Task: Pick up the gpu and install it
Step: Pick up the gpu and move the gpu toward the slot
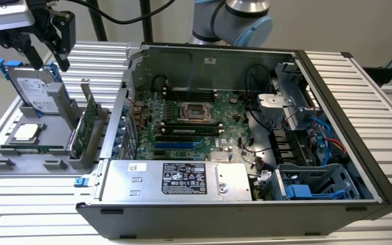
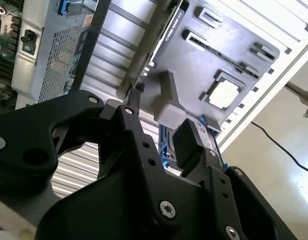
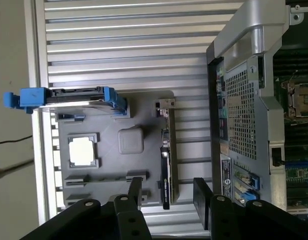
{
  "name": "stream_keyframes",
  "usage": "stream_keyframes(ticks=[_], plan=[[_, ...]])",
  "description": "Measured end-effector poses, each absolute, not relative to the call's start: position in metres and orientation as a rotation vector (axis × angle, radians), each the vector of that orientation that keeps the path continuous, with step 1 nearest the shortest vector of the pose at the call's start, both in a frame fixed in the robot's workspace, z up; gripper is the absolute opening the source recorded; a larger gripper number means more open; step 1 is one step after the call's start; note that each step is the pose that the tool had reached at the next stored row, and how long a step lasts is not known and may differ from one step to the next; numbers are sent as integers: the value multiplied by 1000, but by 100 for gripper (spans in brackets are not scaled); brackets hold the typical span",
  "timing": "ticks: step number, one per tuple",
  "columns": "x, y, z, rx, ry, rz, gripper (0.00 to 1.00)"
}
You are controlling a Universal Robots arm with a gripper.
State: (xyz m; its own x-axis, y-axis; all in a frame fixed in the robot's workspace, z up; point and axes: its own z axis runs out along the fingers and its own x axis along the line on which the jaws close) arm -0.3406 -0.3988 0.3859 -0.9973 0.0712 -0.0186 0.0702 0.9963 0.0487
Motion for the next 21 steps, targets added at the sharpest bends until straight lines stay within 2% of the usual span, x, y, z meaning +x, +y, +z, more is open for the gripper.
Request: stream_keyframes(ticks=[21], plan=[[-341, -399, 378, 111, 3122, 75, 100]])
